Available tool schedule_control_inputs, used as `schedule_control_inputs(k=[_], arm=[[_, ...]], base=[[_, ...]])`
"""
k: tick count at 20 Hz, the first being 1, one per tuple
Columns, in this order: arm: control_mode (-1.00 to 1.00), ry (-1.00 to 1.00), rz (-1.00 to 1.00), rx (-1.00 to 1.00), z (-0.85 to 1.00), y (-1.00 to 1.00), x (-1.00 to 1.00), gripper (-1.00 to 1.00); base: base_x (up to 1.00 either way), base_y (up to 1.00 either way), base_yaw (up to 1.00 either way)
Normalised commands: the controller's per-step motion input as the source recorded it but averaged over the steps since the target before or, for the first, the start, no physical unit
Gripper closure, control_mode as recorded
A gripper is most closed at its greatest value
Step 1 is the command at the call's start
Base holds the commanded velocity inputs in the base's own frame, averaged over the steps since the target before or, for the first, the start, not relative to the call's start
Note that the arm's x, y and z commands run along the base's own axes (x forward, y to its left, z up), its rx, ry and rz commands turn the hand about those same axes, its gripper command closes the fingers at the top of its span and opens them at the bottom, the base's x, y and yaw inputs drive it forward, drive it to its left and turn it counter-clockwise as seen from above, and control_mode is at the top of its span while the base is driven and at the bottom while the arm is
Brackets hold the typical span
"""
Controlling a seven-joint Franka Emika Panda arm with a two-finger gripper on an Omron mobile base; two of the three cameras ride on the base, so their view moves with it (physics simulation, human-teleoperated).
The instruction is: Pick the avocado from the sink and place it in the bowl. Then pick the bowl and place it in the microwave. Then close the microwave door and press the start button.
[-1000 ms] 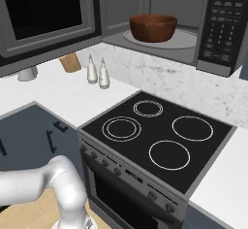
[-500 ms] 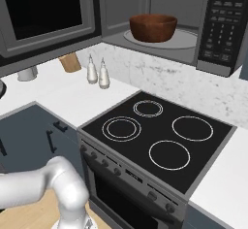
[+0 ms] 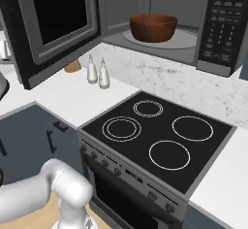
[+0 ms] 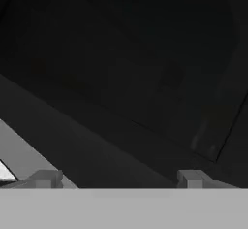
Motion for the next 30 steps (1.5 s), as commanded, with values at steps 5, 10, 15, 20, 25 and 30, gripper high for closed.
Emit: schedule_control_inputs(k=[5,10,15,20,25,30], arm=[[-1.00,-0.14,0.00,0.31,0.25,-1.00,-0.45,-1.00],[-1.00,-0.03,0.00,0.28,0.16,-1.00,-0.06,-1.00],[-1.00,0.01,0.00,0.17,0.24,-0.92,0.13,-1.00],[-1.00,0.01,0.02,0.02,0.00,-1.00,0.26,-1.00],[-1.00,-0.14,0.07,0.00,-0.13,-0.77,0.45,-1.00],[-1.00,-0.13,0.09,0.06,-0.01,-0.52,0.50,-1.00]], base=[[0.00,0.00,0.00],[0.00,0.00,0.00],[0.00,0.00,0.00],[0.00,0.00,0.00],[0.00,0.00,0.00],[0.00,0.00,0.00]])
